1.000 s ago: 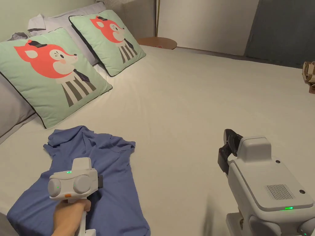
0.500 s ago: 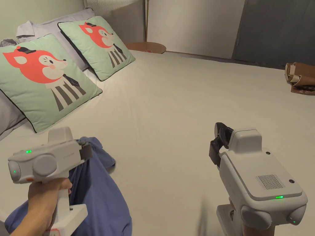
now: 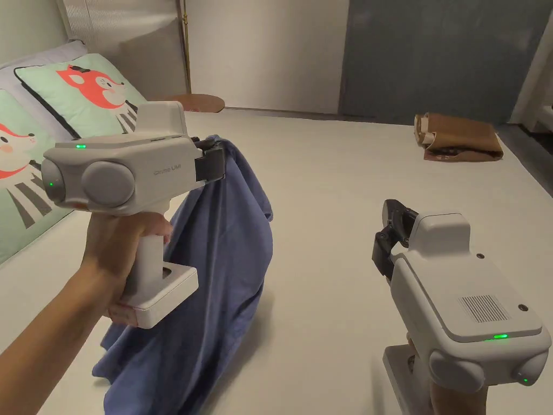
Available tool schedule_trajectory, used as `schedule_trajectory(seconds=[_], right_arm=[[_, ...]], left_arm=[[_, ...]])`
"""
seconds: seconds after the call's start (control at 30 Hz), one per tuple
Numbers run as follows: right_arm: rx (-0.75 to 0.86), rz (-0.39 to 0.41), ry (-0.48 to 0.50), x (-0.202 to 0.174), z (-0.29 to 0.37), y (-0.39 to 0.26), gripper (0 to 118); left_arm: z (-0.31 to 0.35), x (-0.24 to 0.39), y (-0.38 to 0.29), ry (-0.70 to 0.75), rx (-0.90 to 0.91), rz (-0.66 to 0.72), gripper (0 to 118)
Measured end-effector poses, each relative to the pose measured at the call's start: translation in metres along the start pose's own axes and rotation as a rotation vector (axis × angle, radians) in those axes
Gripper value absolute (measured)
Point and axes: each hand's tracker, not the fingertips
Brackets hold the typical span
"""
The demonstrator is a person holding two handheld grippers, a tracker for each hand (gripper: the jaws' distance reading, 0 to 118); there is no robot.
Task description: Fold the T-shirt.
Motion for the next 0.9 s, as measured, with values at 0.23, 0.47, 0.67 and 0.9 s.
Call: schedule_trajectory(seconds=[0.23,0.47,0.67,0.9], right_arm=[[0.02,-0.001,-0.142,0.053,0.032,0.015,0],[0.008,0.012,-0.262,0.099,0.055,0.006,0],[-0.035,0.0,-0.298,0.116,0.061,-0.012,0],[-0.088,-0.014,-0.291,0.117,0.056,-0.032,0]], left_arm=[[-0.041,0.087,-0.005,-0.182,-0.025,-0.083,4],[-0.086,0.135,-0.076,-0.308,-0.189,-0.061,4],[-0.129,0.134,-0.179,-0.347,-0.468,0.009,4],[-0.155,0.124,-0.276,-0.222,-0.715,-0.054,4]])
